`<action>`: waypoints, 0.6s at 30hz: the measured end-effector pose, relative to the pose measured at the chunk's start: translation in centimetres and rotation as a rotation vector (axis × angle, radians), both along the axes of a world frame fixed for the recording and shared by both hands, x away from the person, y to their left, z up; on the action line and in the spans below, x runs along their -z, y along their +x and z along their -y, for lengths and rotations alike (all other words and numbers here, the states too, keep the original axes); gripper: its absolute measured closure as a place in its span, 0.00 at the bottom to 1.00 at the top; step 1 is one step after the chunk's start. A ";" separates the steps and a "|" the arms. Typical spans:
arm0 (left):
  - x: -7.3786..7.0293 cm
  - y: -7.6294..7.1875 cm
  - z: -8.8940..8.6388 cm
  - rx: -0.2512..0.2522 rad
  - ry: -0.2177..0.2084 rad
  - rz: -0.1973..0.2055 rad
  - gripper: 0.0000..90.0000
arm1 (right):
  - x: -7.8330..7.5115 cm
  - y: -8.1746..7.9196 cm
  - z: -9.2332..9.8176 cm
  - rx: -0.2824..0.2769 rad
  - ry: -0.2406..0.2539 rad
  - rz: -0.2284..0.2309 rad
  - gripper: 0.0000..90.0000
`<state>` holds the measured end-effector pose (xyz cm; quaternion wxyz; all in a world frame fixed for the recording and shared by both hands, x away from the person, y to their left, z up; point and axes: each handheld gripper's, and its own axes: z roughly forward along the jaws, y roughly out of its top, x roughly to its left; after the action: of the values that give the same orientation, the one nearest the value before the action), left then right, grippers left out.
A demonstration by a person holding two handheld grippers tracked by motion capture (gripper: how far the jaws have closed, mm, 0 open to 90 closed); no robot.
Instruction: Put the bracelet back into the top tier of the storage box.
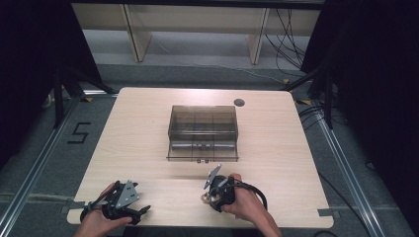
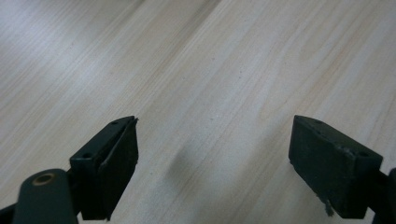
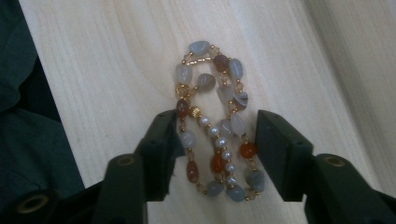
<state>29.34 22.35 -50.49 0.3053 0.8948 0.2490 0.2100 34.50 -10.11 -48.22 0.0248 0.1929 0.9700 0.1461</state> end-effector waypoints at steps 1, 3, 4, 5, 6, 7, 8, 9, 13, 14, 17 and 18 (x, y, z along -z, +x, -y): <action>0.0 0.0 0.0 0.000 -0.001 -0.001 0.18 | -0.1 0.1 0.0 -0.010 -0.008 -0.006 0.65; 0.0 0.0 0.0 -0.001 -0.001 -0.001 0.18 | -0.1 0.2 0.0 -0.021 -0.011 -0.004 0.67; 0.0 0.0 0.0 -0.003 -0.001 -0.001 0.18 | -0.2 0.2 -0.1 -0.020 -0.029 -0.008 0.71; 0.0 0.0 0.0 -0.003 -0.001 -0.001 0.18 | -0.3 0.2 -0.1 -0.015 -0.032 -0.018 0.73; 0.0 0.0 0.0 -0.002 0.000 -0.001 0.18 | -0.3 0.2 -0.1 -0.015 -0.032 -0.018 0.73; 0.0 0.0 0.0 0.000 -0.001 -0.002 0.18 | -0.3 0.2 -0.2 -0.009 -0.043 -0.022 0.75; 0.0 0.0 0.0 0.000 -0.002 -0.003 0.18 | -0.3 0.3 -0.2 -0.021 -0.041 -0.018 0.80; 0.0 0.0 0.0 0.000 -0.002 -0.003 0.18 | -0.3 0.3 -0.2 -0.021 -0.041 -0.018 0.80; 0.0 0.0 0.0 -0.004 0.003 0.000 0.18 | -0.4 0.6 -0.4 -0.049 -0.085 -0.006 0.85; 0.0 0.0 0.0 -0.003 0.002 0.000 0.18 | -0.4 0.6 -0.7 -0.034 -0.115 -0.018 0.87; 0.0 0.0 0.0 -0.009 0.001 0.006 0.18 | -0.5 0.5 -0.9 -0.045 -0.131 -0.015 0.88; 0.0 0.0 -0.1 -0.012 -0.001 0.016 0.18 | -0.5 0.5 -0.9 -0.044 -0.135 -0.014 0.88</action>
<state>29.31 22.42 -50.46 0.3064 0.8914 0.2521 0.2189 34.97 -9.18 -47.72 0.0278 0.1702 0.9818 0.0795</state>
